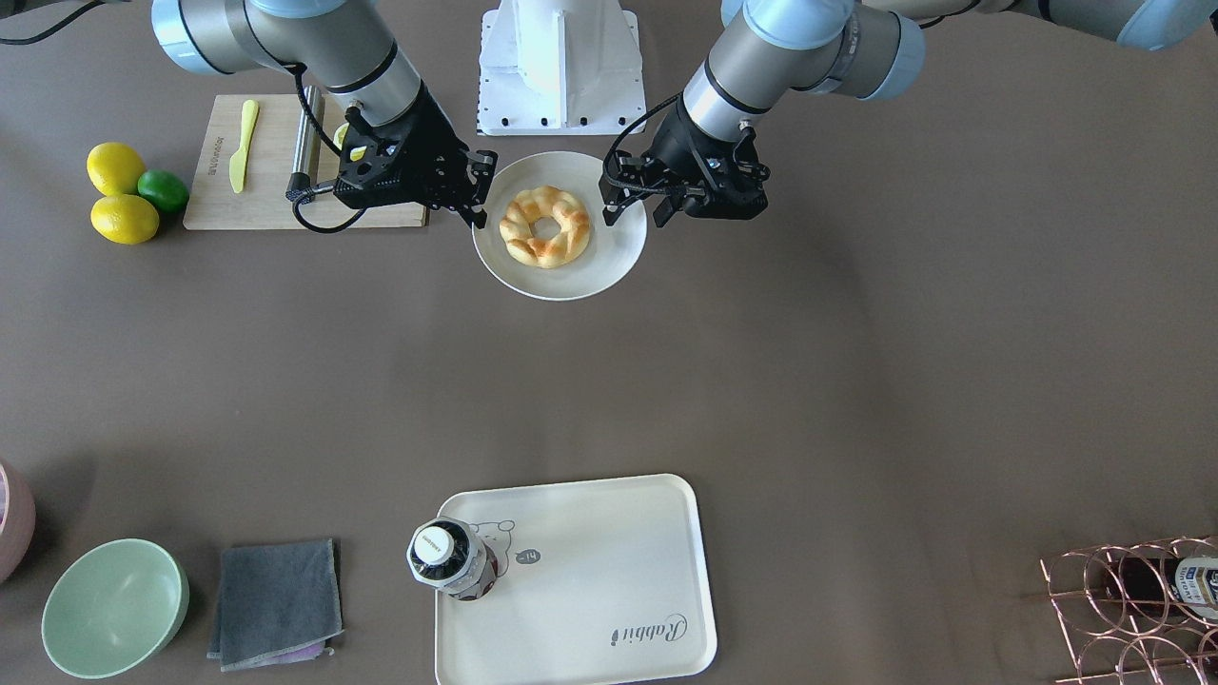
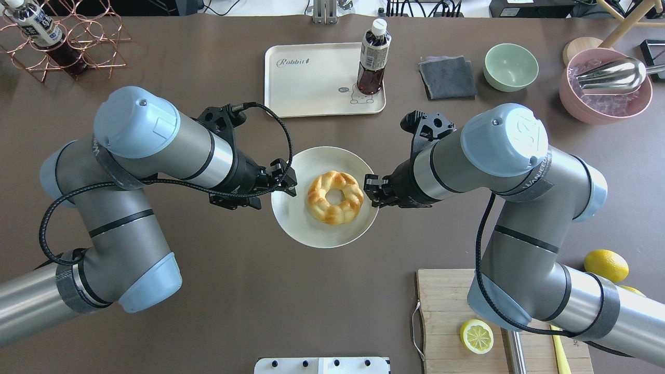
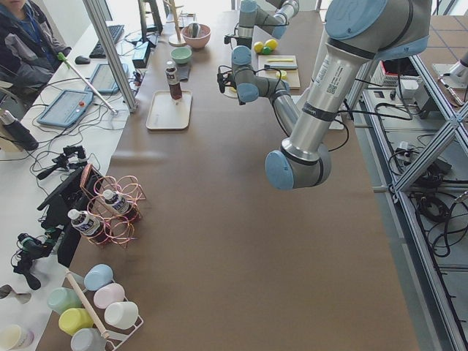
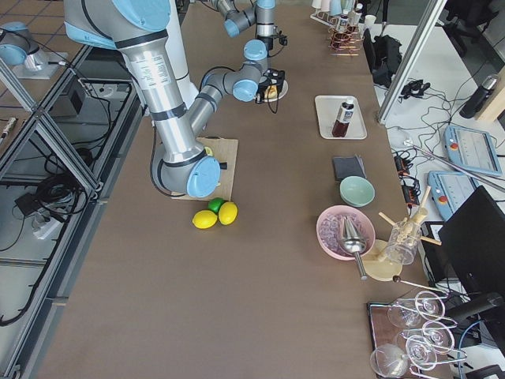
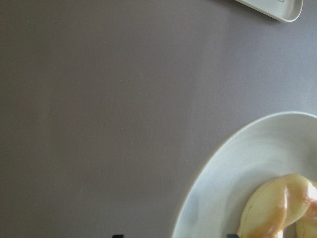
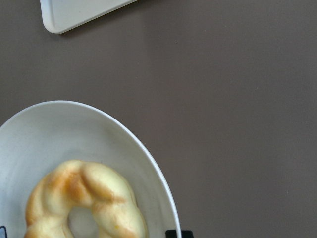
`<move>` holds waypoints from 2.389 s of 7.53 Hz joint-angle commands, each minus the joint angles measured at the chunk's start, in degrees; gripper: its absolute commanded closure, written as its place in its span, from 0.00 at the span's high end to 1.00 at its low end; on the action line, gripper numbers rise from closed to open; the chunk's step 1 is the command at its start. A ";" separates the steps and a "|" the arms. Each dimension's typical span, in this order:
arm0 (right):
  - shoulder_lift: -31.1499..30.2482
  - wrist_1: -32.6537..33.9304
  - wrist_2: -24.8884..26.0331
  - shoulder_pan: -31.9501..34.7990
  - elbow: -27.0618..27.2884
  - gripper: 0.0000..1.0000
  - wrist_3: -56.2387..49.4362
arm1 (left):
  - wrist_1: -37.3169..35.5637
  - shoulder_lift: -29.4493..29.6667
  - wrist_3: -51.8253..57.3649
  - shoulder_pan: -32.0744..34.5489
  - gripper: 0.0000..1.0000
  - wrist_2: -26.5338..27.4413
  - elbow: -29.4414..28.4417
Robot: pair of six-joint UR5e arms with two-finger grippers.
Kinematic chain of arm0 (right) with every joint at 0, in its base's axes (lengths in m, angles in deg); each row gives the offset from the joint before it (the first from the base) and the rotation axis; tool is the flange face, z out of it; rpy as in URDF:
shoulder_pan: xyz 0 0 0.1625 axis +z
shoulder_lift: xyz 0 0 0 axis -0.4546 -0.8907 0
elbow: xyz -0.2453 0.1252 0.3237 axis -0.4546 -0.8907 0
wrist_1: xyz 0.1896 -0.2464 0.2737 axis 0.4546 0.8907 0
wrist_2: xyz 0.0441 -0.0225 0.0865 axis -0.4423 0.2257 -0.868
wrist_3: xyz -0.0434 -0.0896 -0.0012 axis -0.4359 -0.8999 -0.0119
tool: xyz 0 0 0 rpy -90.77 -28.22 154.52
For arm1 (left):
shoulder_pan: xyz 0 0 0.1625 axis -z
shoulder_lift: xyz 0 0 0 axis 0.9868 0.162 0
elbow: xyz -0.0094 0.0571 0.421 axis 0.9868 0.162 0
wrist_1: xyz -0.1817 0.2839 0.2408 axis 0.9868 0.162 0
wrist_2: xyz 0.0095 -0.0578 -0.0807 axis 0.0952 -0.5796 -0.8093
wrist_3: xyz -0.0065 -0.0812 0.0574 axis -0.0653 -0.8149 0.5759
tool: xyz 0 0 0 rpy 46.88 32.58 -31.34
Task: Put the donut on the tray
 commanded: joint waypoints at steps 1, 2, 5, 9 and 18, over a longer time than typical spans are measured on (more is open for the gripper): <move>-0.26 0.03 0.21 0.16 0.02 0.00 0.00 | 0.78 -0.03 0.09 -0.46 0.17 -0.26 -0.04; -0.26 0.03 0.21 0.16 0.11 0.00 0.00 | 0.79 -0.03 0.09 -0.46 0.00 -0.26 -0.04; -0.61 0.12 1.09 0.16 -0.07 0.00 0.00 | 0.79 0.06 0.17 -0.46 0.00 -0.17 -0.04; -0.26 0.12 1.72 1.20 0.20 1.00 -0.17 | 0.88 0.15 -0.27 -0.20 0.00 -0.08 -1.88; -16.23 -0.50 -8.90 14.27 3.54 1.00 -10.94 | 21.88 12.16 -15.45 12.44 0.00 -0.26 -31.71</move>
